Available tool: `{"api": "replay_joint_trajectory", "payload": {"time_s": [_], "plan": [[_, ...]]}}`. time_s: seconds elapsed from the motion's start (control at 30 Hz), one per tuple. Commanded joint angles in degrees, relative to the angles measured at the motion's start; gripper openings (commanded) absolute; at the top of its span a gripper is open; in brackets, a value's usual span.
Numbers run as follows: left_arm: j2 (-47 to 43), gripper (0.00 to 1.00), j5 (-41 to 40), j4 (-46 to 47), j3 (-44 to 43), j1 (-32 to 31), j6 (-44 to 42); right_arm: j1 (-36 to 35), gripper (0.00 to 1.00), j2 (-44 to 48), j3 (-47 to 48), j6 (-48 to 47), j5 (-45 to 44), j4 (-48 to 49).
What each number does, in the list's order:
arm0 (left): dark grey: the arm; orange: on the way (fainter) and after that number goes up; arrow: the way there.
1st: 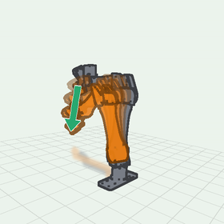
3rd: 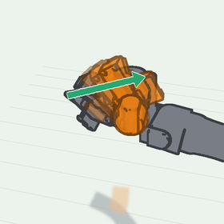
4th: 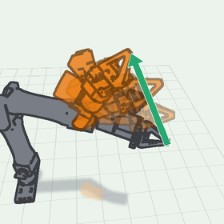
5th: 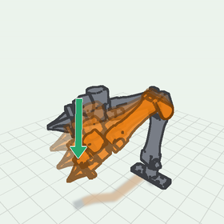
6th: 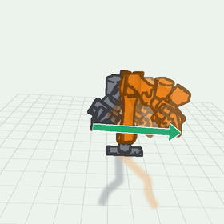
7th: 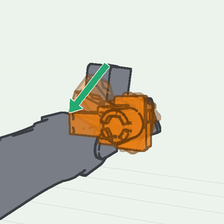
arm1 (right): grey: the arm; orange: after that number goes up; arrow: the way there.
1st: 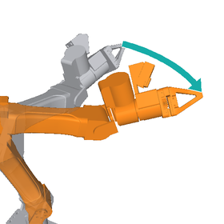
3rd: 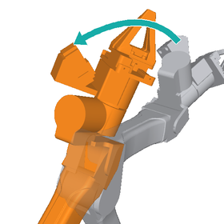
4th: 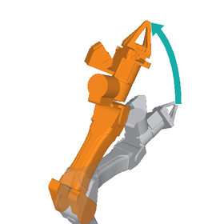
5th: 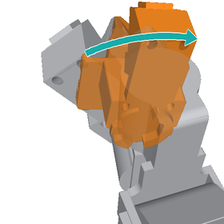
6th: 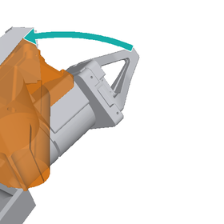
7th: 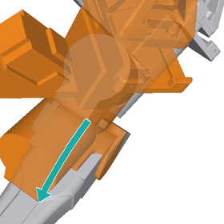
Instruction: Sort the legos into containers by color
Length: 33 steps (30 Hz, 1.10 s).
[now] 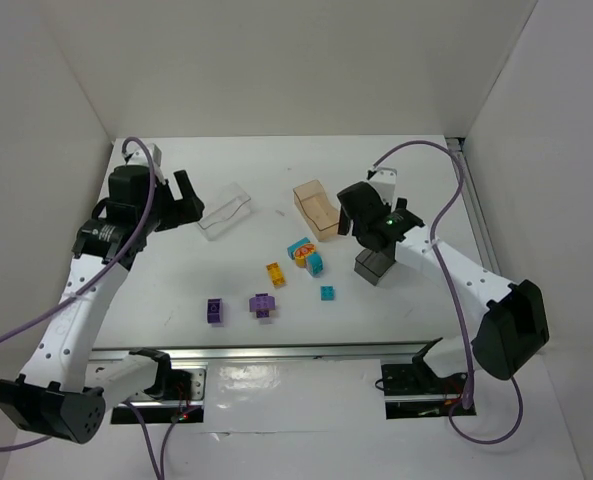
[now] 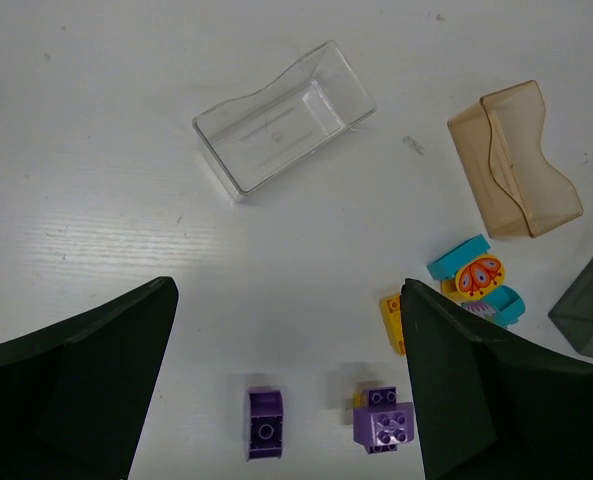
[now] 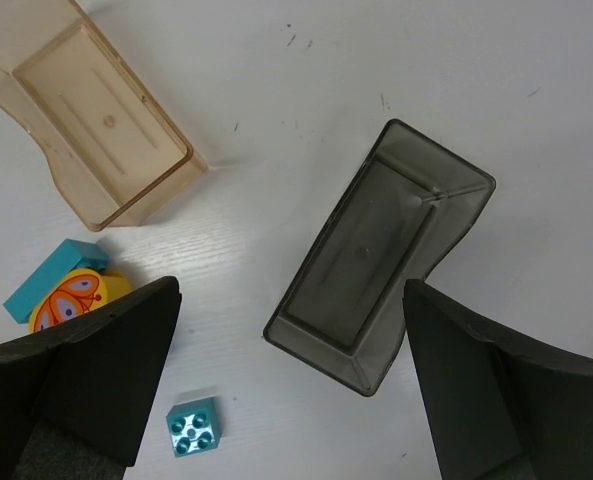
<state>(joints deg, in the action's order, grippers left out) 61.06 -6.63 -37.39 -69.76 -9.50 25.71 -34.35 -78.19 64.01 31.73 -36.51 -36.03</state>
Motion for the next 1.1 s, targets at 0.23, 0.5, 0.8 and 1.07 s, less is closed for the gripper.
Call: {"api": "replay_joint_trajectory", "payload": {"time_s": [0.23,0.5,0.8,1.07], "plan": [[4.24,1.00,0.30,-1.02,-1.43,0.27,1.36,-9.31,0.98,-1.27,2.79,1.67,0.56,0.16],[3.64,1.00,1.01,-1.02,1.63,0.27,0.83,-24.71,0.94,-3.80,-4.76,10.36,1.53,2.63],[3.10,1.00,1.89,-1.55,2.17,0.27,1.88,-23.23,0.96,-3.19,-17.59,10.99,9.70,11.85],[3.72,1.00,3.65,-1.55,2.69,0.27,2.41,-19.53,0.88,-4.85,-21.73,8.44,15.07,17.49]]}}
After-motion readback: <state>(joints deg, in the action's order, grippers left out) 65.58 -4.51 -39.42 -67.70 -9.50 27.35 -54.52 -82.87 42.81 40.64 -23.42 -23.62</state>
